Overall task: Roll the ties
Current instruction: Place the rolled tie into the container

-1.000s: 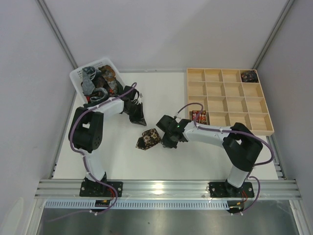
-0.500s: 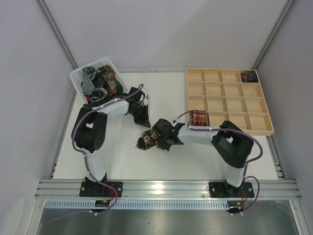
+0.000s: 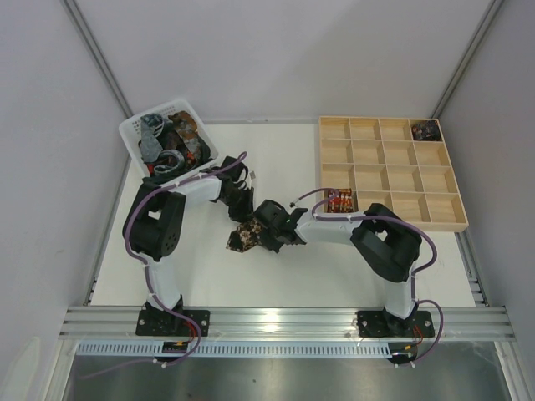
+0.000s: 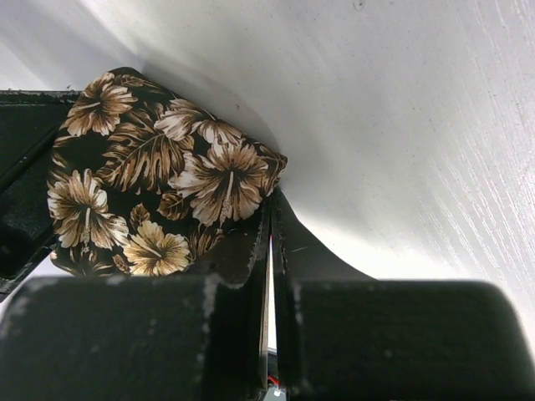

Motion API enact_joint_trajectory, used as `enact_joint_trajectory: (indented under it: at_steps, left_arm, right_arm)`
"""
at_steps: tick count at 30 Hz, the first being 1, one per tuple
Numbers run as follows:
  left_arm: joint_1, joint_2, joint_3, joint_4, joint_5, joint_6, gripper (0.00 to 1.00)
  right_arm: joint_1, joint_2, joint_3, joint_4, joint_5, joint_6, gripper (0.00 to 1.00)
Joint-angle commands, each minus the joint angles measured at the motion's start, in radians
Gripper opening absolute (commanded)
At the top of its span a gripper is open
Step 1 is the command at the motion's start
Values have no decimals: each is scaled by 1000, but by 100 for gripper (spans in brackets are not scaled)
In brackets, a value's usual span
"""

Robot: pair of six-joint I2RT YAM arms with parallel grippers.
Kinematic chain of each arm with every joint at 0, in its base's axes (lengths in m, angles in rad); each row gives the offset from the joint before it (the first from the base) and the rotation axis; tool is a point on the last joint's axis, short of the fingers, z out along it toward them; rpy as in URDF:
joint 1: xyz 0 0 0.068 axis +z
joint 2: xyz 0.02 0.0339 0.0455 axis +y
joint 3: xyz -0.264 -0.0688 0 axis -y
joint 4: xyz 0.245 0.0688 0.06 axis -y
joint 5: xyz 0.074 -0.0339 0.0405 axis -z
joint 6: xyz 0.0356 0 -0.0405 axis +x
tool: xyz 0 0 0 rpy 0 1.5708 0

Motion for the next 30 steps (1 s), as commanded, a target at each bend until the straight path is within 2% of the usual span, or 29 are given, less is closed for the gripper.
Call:
enact_joint_trajectory:
  at_steps: [1,4,8,13,17,21,24,25,26,27,28,30]
  left_arm:
    - [-4,-15,-8,8,40,23,1]
    - [-4,-14,-8,22,48,9,2]
    - [33,-37,30,-36,-58,17,6]
    - [88,-63,151,-137,-152,59,22]
    - [123,-121,203,-186,-181,76,29]
    - [127,-193,208,-196,-117,73,29]
    - [125,-248,130,-119,73,20,26]
    - [125,-290,54,-45,162,-35,22]
    - [123,-313,15,-1,201,-66,20]
    - [120,-331,-22,40,233,-95,18]
    - [113,-354,-86,79,260,-142,16]
    - [107,-360,-126,143,297,-177,14]
  right_arm:
    - [-8,22,-27,-18,67,-2,0]
    - [-14,33,-2,-24,73,-29,0]
    - [-12,5,-21,-61,58,-93,0]
    - [-29,-147,-100,-67,61,-247,0]
    - [-37,-234,-108,-90,69,-451,3]
    - [-72,-286,-59,-108,-8,-809,11]
    - [-104,-305,-16,-206,11,-939,13]
    - [-104,-317,-6,-223,44,-983,16]
    - [-112,-351,-13,-213,67,-1008,31]
    - [-121,-369,-22,-191,46,-1044,39]
    - [-132,-383,-37,-168,9,-1104,59]
    - [-194,-406,-56,-81,-164,-1160,81]
